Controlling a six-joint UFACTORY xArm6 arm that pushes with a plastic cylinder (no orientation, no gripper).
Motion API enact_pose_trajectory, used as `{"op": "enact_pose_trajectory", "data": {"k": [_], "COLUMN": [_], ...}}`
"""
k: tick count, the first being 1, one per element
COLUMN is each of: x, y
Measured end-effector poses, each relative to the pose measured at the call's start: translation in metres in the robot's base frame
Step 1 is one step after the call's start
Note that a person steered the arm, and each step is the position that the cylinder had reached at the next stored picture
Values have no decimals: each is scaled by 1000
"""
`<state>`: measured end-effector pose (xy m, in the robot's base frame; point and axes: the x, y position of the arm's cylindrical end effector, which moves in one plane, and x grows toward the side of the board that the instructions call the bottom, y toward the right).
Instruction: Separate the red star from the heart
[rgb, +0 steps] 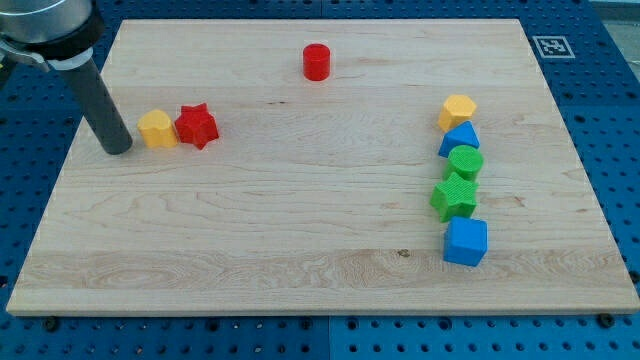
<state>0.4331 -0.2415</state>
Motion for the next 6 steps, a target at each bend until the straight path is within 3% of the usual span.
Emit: {"op": "enact_pose_trajectory", "data": {"k": [2, 6], "x": [0, -21], "y": [10, 137]}}
